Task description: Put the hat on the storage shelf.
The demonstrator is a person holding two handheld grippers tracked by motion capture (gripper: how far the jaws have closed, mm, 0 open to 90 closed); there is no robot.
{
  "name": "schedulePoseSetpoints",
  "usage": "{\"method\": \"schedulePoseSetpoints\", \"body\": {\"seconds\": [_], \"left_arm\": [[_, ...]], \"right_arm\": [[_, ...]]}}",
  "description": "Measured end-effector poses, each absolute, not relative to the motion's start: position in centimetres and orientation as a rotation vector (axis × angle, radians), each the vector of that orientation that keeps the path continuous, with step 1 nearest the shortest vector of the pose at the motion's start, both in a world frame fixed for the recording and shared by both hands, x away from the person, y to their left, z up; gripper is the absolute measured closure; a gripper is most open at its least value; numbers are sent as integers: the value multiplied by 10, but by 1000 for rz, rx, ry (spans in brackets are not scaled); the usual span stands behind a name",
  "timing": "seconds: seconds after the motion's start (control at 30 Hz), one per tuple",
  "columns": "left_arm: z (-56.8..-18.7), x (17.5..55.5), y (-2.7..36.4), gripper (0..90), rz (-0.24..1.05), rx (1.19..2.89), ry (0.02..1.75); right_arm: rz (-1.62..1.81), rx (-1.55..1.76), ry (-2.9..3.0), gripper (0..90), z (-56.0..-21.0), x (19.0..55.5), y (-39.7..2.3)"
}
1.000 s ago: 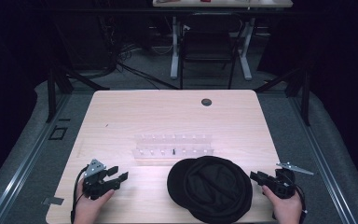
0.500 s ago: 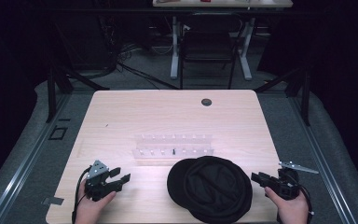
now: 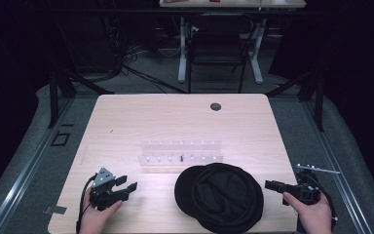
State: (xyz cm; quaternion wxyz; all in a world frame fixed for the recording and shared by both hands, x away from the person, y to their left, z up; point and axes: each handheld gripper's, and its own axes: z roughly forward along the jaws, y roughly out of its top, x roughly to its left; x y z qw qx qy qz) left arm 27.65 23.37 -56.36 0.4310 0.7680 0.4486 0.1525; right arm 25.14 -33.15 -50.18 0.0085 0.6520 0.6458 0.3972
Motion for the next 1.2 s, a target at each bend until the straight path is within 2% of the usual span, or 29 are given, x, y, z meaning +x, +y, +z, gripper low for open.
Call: {"method": "schedulePoseSetpoints", "body": {"seconds": [0.27,0.57,0.77,1.0,1.2], "left_arm": [[-565,277,233,468,377,1922,1122],[-564,277,233,467,380,1927,1118],[-565,277,232,467,379,1930,1121],[-565,277,232,467,380,1931,1126],[-565,277,233,467,380,1932,1128]], "right_arm": [[1089,1998,2154,629,-499,248,-320],[1009,2068,2196,667,-512,249,-311],[1000,2166,2211,716,-519,249,-312],[996,2201,2246,864,-521,254,-314],[993,2187,2229,877,-516,261,-320]]}}
